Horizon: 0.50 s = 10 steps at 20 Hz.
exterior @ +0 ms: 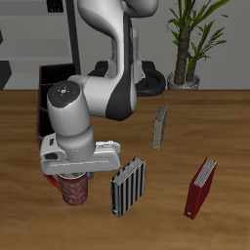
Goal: Place the red mug into the right desk caddy's right compartment
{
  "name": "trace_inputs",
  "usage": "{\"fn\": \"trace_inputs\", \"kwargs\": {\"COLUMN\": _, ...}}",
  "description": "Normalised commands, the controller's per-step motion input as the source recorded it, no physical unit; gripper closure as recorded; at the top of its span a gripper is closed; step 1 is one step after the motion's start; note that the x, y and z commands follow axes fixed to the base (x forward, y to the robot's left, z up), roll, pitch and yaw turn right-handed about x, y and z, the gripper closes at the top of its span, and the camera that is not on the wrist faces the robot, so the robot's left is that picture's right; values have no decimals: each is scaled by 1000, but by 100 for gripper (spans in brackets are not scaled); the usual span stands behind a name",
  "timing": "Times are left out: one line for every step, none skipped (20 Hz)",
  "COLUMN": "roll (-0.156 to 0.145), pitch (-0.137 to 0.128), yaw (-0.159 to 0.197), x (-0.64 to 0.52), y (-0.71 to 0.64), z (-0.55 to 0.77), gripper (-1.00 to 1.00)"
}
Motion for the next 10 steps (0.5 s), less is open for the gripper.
{"fn": "trace_inputs", "kwargs": {"roll": -27, "pitch": -5, "yaw": -23, "x": 33, "y": -43, "z": 18, "gripper": 100}}
{"fn": "trace_inputs", "kwargs": {"roll": 41, "pitch": -12, "yaw": -7, "x": -33, "y": 55, "z": 74, "gripper": 100}}
{"fn": "trace_inputs", "kwargs": {"roll": -14, "pitch": -46, "yaw": 15, "x": -22, "y": -11, "z": 158, "gripper": 100}}
{"fn": "trace_inputs", "kwargs": {"roll": 6, "pitch": -19, "yaw": -14, "x": 45, "y": -29, "z": 185, "gripper": 100}}
{"fn": "trace_inputs", "kwargs": {"roll": -25, "pitch": -49, "yaw": 11, "x": 1, "y": -65, "z": 272, "gripper": 100}}
{"fn": "trace_inputs", "kwargs": {"roll": 0, "pitch": 0, "yaw": 0, "x": 0, "y": 0, "z": 0, "gripper": 100}}
{"fn": "trace_inputs", "kwargs": {"roll": -39, "pitch": -93, "yaw": -73, "x": -3, "y": -157, "z": 646, "gripper": 100}}
{"fn": "trace_inputs", "kwargs": {"roll": -7, "pitch": -103, "yaw": 55, "x": -80, "y": -41, "z": 418, "gripper": 100}}
{"fn": "trace_inputs", "kwargs": {"roll": -33, "pitch": -64, "yaw": -58, "x": -44, "y": -115, "z": 436, "gripper": 100}}
{"fn": "trace_inputs", "kwargs": {"roll": 0, "pitch": -31, "yaw": -15, "x": 0, "y": -66, "z": 244, "gripper": 100}}
